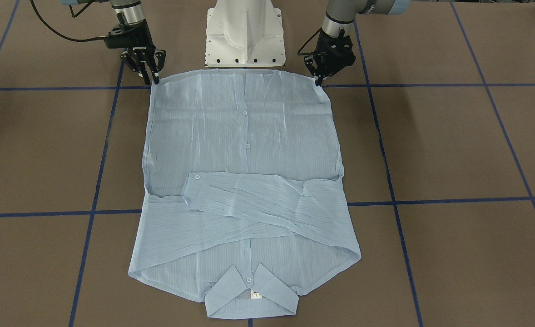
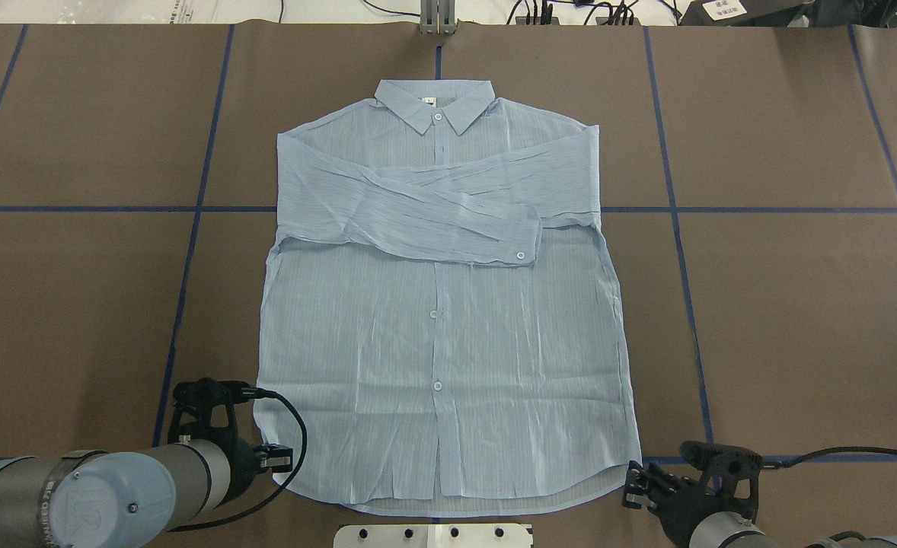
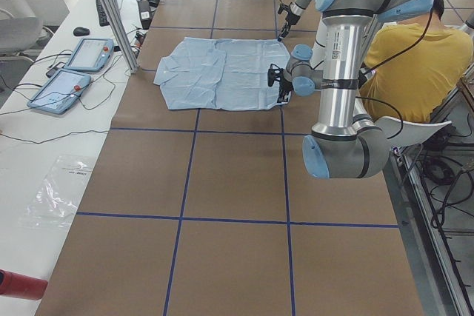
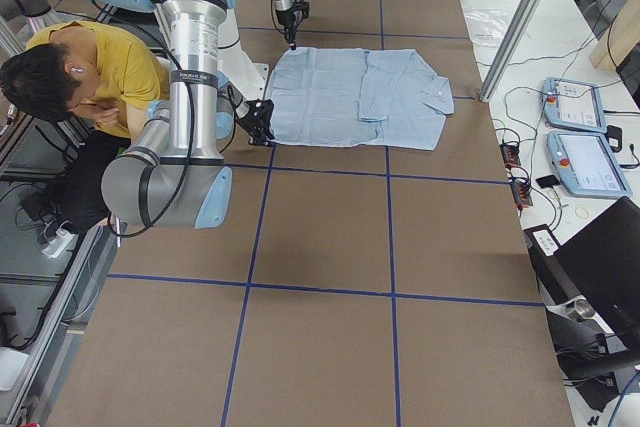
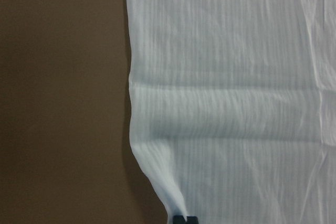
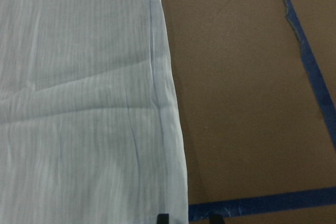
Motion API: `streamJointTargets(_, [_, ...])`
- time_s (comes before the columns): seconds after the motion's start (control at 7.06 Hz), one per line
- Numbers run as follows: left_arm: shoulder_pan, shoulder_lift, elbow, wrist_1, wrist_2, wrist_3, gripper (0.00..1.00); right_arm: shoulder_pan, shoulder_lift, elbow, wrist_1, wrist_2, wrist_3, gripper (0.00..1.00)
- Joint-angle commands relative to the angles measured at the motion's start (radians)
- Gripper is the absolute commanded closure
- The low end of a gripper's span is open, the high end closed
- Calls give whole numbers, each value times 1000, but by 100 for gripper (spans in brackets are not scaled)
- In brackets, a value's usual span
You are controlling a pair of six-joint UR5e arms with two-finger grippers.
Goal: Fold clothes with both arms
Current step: 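Lift the hem with both grippers and fold it toward the collar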
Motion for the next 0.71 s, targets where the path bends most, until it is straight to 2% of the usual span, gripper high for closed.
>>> streamJointTargets(0.0, [0, 1, 0, 0, 0, 0, 100, -1, 2, -2, 0, 0, 0, 74])
streamJointTargets(0.57, [0, -1, 2, 0, 0, 2, 100, -3, 39, -16, -3, 1, -2, 92])
